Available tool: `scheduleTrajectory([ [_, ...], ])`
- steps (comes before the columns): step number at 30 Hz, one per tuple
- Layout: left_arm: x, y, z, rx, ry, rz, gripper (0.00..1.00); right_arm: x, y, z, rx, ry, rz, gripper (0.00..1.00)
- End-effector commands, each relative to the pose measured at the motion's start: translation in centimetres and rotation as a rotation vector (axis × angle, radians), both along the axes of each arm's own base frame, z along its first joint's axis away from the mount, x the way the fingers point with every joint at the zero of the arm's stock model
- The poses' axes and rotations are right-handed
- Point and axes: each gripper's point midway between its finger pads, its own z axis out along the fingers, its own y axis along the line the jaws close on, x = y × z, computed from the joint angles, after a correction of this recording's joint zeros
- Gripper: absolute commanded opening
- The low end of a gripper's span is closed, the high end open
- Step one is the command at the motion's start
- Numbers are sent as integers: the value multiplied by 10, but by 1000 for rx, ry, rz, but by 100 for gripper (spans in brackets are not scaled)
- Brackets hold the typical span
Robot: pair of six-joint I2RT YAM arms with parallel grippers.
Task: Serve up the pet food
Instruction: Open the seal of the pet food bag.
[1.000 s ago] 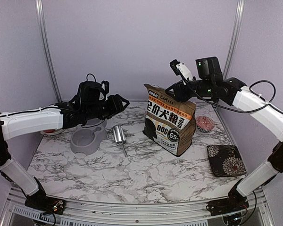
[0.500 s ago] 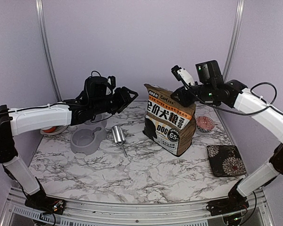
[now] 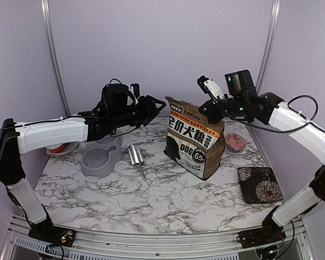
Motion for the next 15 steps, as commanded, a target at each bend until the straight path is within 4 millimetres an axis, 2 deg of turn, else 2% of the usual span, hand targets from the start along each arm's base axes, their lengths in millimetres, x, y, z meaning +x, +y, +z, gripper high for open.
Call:
scheduleTrajectory([
  [1,2,-17,21,-86,-10,-18,49,-7,1,-4,7,27,24,0],
  [9,11,-38,21,-155,26,-23,40,-15,6,6,45,18,71,0],
  [12,11,-49,24,-166,15,-47,39,-16,5,6,45,15,71,0],
  [15,14,-52,23,-173,20,-32,34,-16,5,5,45,12,72,0],
])
